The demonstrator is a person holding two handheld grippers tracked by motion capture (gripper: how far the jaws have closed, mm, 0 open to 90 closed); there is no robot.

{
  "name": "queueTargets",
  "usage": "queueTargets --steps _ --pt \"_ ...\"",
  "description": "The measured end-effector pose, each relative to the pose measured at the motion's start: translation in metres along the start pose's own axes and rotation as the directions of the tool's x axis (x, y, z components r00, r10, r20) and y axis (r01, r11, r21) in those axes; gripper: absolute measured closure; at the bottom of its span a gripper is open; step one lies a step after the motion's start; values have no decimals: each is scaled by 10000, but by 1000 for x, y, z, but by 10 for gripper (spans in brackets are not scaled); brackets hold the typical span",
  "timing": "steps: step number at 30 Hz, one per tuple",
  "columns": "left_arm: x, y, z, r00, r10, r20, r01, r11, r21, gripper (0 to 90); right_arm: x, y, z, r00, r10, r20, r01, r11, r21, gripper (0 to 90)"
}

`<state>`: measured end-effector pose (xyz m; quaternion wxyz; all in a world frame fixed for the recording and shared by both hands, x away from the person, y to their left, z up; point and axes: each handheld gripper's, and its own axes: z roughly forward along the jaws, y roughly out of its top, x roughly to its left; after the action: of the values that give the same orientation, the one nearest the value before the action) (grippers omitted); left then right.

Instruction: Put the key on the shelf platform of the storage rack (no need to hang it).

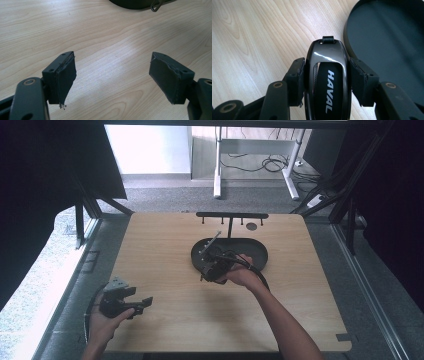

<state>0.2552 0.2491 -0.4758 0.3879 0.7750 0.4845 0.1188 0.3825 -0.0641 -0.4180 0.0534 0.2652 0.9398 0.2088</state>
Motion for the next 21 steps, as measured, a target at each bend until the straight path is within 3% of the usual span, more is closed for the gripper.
queueTargets --steps 21 --pt "1 0 -1 10000 -39 -15 38 10000 -26 217 -30 -6 4 9985 463 277 -466 9989 99 491"
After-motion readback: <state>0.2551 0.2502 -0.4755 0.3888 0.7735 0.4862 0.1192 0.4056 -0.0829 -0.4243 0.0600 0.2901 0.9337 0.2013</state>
